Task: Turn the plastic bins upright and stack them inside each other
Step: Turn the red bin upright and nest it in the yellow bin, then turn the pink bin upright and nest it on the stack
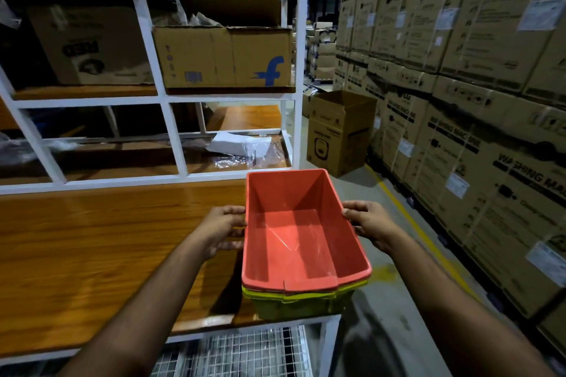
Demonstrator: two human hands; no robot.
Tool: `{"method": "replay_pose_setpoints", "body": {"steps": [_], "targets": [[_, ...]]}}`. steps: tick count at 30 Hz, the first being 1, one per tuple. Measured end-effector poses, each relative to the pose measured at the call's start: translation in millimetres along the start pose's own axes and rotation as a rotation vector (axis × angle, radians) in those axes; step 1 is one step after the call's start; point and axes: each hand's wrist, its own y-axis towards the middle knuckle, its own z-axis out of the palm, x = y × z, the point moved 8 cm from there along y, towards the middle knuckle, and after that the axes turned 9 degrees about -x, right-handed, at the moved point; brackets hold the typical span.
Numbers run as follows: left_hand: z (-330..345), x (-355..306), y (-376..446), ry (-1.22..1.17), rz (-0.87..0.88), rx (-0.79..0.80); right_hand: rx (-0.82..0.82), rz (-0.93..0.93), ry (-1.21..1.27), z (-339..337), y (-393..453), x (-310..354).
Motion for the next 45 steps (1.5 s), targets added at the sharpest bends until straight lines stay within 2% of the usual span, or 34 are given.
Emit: {"method": "replay_pose_setpoints", "body": {"steps": [12, 21, 24, 26, 28, 33, 36, 40, 45], "targets": [[-0.7, 11.7, 1.1, 0.095, 0.034, -0.069, -0.073, -0.094, -0.1, 3.5, -0.2, -1.8], [1.3, 16.7, -1.2, 0.112, 0.045, -0.116, -0.129, -0.095, -0.193, -1.5, 0.4, -12.1], [-7.2, 12.8, 1.9, 0.171, 0.108, -0.201, -0.242, -0.199, -0.416, -7.3, -5.8, 2.8], [-13.6, 4.0, -2.7, 0.307, 0.209, -0.26, -0.341, -0.341, -0.655, -6.8, -16.3, 23.9], [-17.7, -5.7, -11.9, 0.456, 0.322, -0.303, -0.365, -0.495, -0.78, 5.8, -29.6, 46.0], [-43.9, -13.2, -49.2, 0.863, 0.605, -0.401, -0.147, -0.796, -0.922, 81.8, -59.1, 79.4], [-87.1, 3.5, -81.3, 1.021, 0.576, -0.503, 0.002, -0.895, -1.034, 143.3, -94.1, 80.4], [-165.4, 32.7, -121.9, 1.064, 0.553, -0.62, 0.163, -1.015, -1.094, 230.6, -150.7, 74.2], [-286.4, 71.0, -173.1, 1.119, 0.506, -0.749, 0.268, -1.07, -1.106, 351.1, -220.9, 59.8]]}}
